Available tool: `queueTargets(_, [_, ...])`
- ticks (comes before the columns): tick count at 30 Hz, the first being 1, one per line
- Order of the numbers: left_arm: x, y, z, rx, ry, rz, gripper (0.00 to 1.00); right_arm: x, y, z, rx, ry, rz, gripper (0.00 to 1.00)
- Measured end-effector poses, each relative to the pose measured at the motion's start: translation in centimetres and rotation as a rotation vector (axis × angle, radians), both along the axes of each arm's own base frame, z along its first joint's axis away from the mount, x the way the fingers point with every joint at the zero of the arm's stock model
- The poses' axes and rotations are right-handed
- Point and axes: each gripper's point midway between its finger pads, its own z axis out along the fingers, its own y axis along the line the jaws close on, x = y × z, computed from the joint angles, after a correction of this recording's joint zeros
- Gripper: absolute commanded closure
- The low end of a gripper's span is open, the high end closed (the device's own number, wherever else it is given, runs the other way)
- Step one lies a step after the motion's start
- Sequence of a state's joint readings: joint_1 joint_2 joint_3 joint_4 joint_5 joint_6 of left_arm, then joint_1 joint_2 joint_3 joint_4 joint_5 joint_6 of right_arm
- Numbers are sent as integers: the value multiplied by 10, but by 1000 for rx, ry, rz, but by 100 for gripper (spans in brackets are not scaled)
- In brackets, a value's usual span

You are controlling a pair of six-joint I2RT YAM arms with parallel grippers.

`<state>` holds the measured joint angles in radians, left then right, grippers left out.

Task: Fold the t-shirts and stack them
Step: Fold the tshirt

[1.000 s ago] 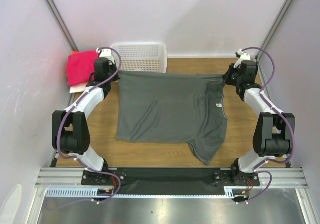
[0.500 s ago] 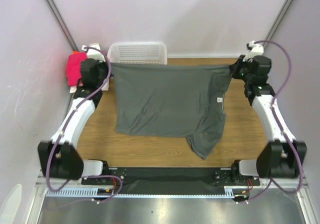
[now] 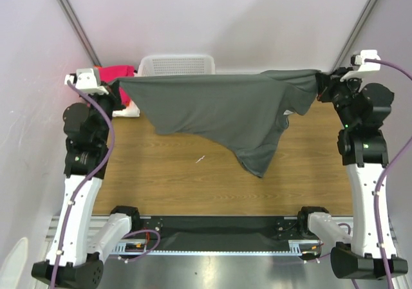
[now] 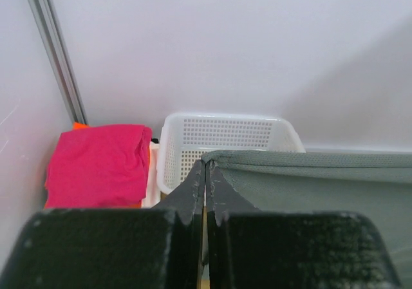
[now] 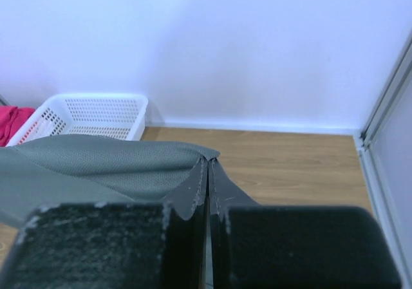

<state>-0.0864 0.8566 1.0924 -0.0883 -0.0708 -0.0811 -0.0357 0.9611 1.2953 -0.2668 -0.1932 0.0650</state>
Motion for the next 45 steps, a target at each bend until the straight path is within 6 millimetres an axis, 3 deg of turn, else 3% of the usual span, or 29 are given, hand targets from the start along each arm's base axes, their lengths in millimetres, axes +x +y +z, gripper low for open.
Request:
queueTargets(8, [-45, 4, 12, 2, -10, 1, 100, -54, 1, 40, -43, -67, 3, 100])
queueTargets(19, [-126, 11, 91, -11, -135, -1, 100, -146, 4, 124, -108, -243, -3, 100])
queueTargets(26, [-155, 14, 96, -27, -79, 5, 100, -183, 1, 133, -120, -264, -28, 100])
queueTargets(31, [-160, 20, 93, -43, -46, 34, 100, -190, -2, 130, -120, -251, -42, 100])
queueTargets(34, [-143, 19, 75, -42, 15, 42, 100, -177, -2, 116, -119, -207, -40, 100])
queueTargets(36, [-119, 17, 50, -43, 89, 45, 100, -161, -3, 95, -117, -144, -40, 100])
queueTargets(39, [-79, 13, -9, -41, 230, 47, 100, -129, -6, 47, -112, -9, -40, 100])
queueTargets(40, [-65, 11, -39, -43, 295, 49, 100, -117, -6, 27, -108, 42, -38, 100])
queueTargets(45, [-32, 8, -146, -35, 536, 60, 100, -75, -7, -68, -89, 270, -28, 100])
